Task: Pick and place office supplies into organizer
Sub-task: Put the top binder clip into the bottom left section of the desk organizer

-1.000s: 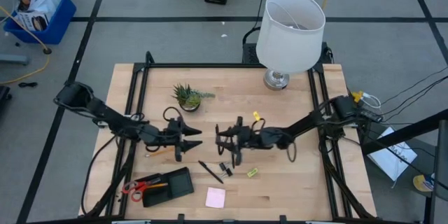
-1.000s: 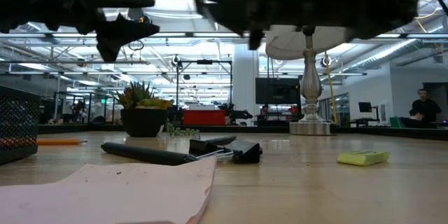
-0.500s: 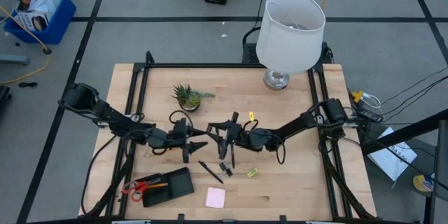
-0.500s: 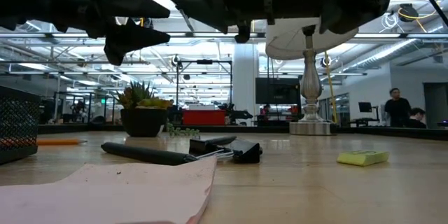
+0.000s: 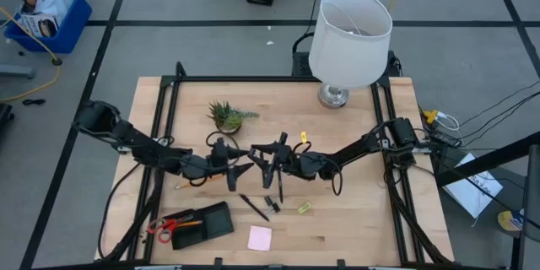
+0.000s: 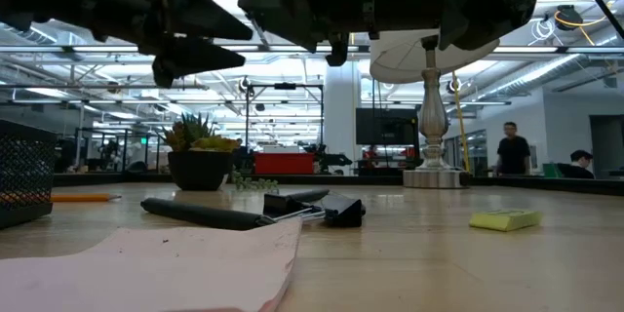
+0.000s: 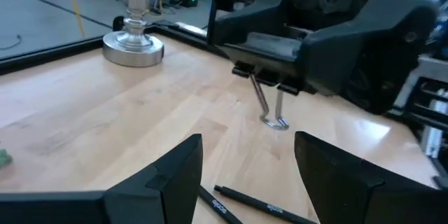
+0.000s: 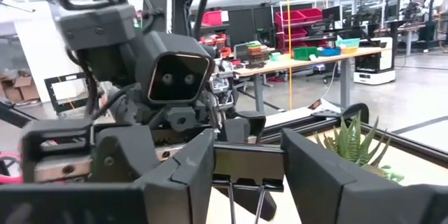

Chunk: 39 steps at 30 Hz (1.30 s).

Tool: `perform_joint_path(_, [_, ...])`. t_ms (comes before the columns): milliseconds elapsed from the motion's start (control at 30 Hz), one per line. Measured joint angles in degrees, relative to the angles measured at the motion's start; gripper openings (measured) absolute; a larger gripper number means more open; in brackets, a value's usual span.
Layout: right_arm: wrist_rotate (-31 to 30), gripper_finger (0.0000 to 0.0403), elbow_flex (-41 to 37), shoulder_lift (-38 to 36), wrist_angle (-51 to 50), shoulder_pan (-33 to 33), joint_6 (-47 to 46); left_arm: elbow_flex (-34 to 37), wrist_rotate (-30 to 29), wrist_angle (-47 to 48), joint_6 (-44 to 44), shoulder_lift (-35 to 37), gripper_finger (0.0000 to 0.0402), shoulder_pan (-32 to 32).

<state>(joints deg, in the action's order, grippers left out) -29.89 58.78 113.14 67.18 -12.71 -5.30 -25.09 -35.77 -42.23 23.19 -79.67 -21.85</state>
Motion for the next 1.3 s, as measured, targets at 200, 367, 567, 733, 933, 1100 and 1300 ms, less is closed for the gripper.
perform_joint_path(200, [0.1,0.0147,0.0,0.0,-0.6,0.0,0.0,-2.8,-0.5,4.4,-0.6,-0.7,0.0232,-0.4])
perform_joint_path(367, [0.1,0.0145,0.0,0.0,-0.6,0.0,0.0,-2.9,-0.8,4.4,0.8,-0.7,0.0232,-0.2])
perform_joint_path(567, [0.1,0.0145,0.0,0.0,-0.6,0.0,0.0,-2.9,-0.8,4.3,3.0,-0.7,0.0232,1.0])
perform_joint_path(733, [-0.2,0.0145,-0.1,0.0,-1.0,0.0,0.0,-3.0,-0.8,3.9,5.3,-2.2,0.0232,1.9])
perform_joint_path(933, [0.0,0.0144,-0.1,0.0,-1.6,0.4,-0.7,-2.9,0.6,-1.1,5.5,-5.9,0.0232,2.6])
perform_joint_path(1100, [0.1,0.0146,0.0,0.0,-2.3,0.3,-1.2,-3.0,0.6,-2.8,5.2,-6.6,0.0232,2.6])
perform_joint_path(1300, [0.1,0.0143,0.0,0.0,-2.7,0.3,-1.7,-3.0,-0.9,-3.2,3.8,-6.6,0.0230,2.4])
